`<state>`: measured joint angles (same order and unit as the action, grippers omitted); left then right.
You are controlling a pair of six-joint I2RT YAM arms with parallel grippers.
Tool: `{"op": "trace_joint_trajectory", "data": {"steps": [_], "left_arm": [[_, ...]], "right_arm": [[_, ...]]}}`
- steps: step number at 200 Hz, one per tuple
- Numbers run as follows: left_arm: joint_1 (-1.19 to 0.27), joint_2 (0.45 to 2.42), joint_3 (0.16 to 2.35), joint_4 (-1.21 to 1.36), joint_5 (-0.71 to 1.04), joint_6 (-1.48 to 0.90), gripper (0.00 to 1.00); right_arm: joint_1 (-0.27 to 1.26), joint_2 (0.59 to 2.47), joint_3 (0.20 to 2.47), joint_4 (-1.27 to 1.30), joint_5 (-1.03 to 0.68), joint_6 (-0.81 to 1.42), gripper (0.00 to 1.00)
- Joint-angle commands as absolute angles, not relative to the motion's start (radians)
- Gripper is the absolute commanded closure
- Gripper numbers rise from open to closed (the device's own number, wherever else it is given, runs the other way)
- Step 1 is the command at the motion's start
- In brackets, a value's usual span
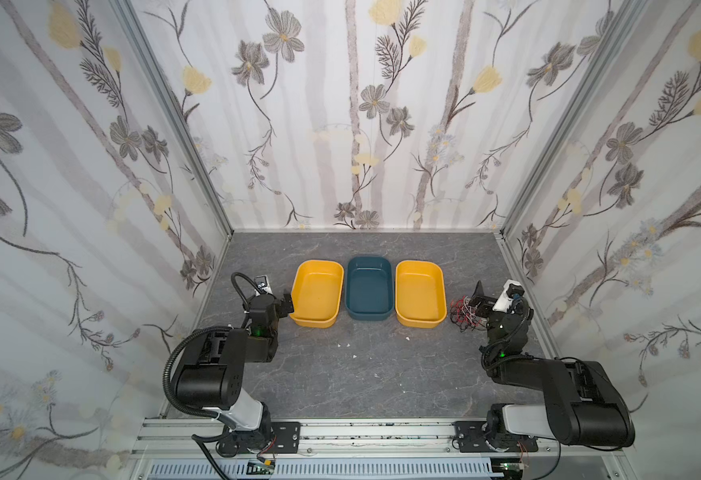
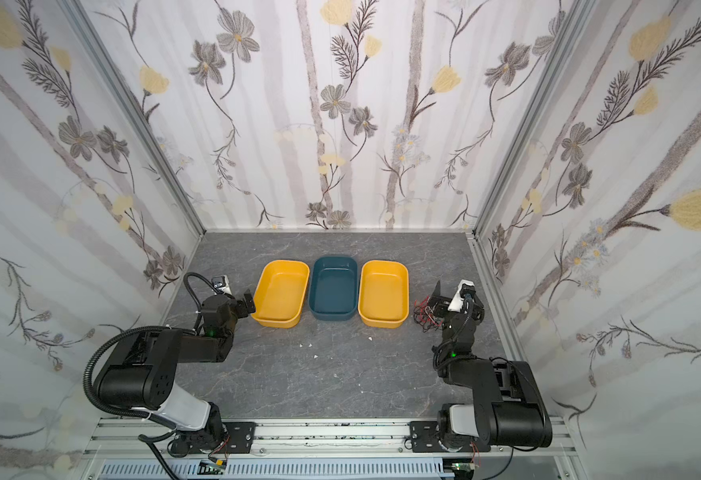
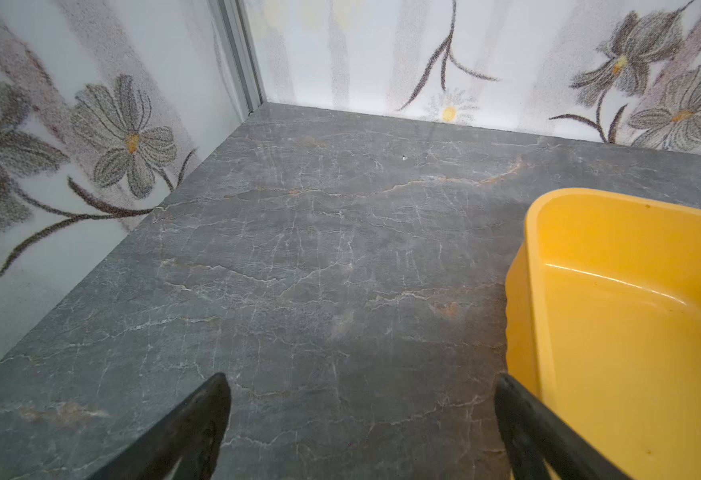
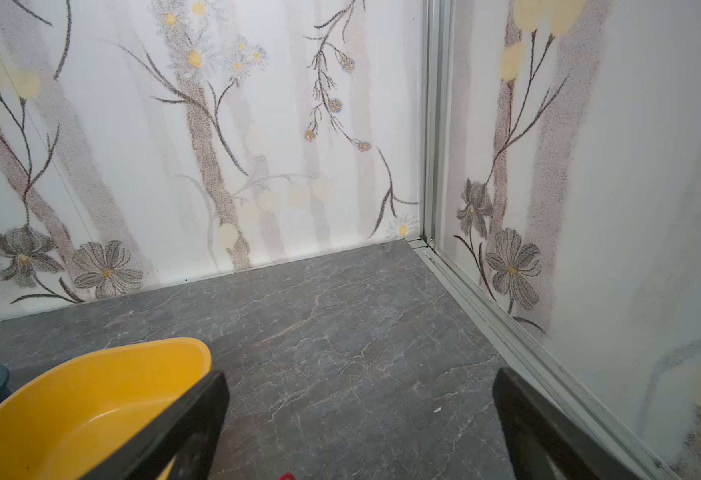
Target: Untangle the cables
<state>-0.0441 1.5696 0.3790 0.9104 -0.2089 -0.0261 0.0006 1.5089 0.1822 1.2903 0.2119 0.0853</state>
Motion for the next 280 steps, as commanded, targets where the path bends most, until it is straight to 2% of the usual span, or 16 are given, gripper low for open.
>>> {"op": "trace_joint_trajectory", "data": {"steps": [1,195,211,236,257,280], "left_arm": [[-0.042,1.57,0.378,0.937,-0.212,-0.027,0.0],[-0.034,1.57,0.381,0.928,-0.196,-0.031,0.0],[-0.034,1.567,0.38,0.935,-0.194,-0.03,0.0],[-0.034,1.482,0.472,0.69,-0.182,-0.026,0.0],[-0.037,1.423,0.596,0.41,-0.199,-0.063,0.0],[-0.051,1.369,0.646,0.294,-0.216,-0.153,0.0]], "right_arm": [[0.003,1.508,0.182,1.328,0.219,0.084,0.0],[0.002,1.507,0.182,1.326,0.217,0.086,0.0],[-0.003,1.486,0.178,1.322,0.269,0.116,0.0],[-0.021,1.432,0.155,1.317,0.245,0.127,0.0],[-0.032,1.327,0.245,1.037,0.267,0.169,0.0],[-0.043,1.309,0.418,0.684,0.279,0.255,0.0]]}}
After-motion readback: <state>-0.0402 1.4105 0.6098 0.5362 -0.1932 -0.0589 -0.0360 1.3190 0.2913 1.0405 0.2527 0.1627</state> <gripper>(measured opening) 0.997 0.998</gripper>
